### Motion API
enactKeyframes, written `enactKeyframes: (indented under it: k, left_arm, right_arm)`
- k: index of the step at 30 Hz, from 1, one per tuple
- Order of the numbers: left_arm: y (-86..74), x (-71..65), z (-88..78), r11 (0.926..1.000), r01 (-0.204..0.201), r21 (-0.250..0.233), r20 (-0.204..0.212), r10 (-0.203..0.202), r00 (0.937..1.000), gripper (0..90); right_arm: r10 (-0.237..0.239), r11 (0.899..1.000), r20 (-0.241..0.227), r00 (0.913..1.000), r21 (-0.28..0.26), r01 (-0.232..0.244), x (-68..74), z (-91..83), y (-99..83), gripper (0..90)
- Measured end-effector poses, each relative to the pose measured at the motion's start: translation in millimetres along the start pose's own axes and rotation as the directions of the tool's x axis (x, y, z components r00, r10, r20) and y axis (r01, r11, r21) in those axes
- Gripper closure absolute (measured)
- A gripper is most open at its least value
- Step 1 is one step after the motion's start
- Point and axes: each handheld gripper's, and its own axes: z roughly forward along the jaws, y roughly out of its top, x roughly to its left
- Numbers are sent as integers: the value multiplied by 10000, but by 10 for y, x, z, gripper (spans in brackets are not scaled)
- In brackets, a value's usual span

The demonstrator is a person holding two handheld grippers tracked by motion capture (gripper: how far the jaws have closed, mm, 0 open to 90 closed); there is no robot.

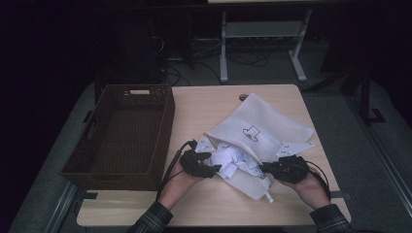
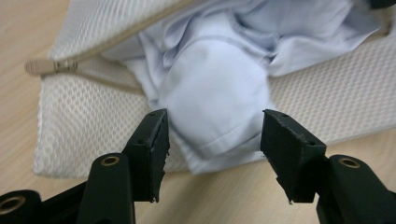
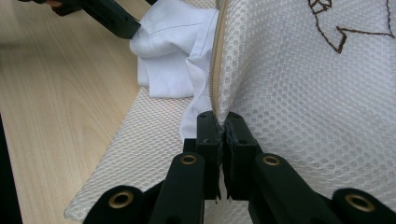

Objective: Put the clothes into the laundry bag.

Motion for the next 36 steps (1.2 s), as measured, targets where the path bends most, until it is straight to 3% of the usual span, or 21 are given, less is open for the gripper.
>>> enactKeyframes:
  k: [3, 8, 12, 21, 27, 33, 34, 36]
  left_arm:
    - [-21, 24, 64, 9998, -65, 173, 54, 64, 10000, 480]
    - [-11, 22, 114, 9989, -291, 356, 215, 284, 9994, 761]
    - [54, -65, 85, 9984, -554, 145, 426, 547, 9976, 822]
    - [296, -326, 163, 9904, -1366, -222, 680, 1378, 9881, 826]
    - [368, -404, 340, 9898, -1414, -143, 871, 1421, 9860, 807]
    - [361, -391, 282, 9908, -1341, -164, 910, 1350, 9867, 681]
    - [356, -380, 256, 9916, -1283, -172, 919, 1293, 9873, 599]
    - [342, -347, 184, 9923, -1202, -313, 817, 1224, 9891, 553]
  right_arm:
    - [-10, 10000, 6, 10000, 4, 10, 0, 1, -1, 850]
    - [-6, 10000, 18, 10000, 19, 6, -4, 1, -4, 850]
    - [0, 10000, 37, 10000, 23, 0, -7, 0, -5, 850]
    - [-95, 9999, 61, 9999, 49, 95, 5, 14, 0, 850]
    - [-14, 10000, 129, 9999, 47, 14, -10, -5, -8, 850]
    - [-3, 10000, 126, 9999, 11, 3, -31, -18, -21, 850]
    - [10, 10000, 129, 9999, 22, -11, -28, -19, -20, 850]
    - [-28, 10000, 135, 9999, 12, 28, -29, -18, -21, 850]
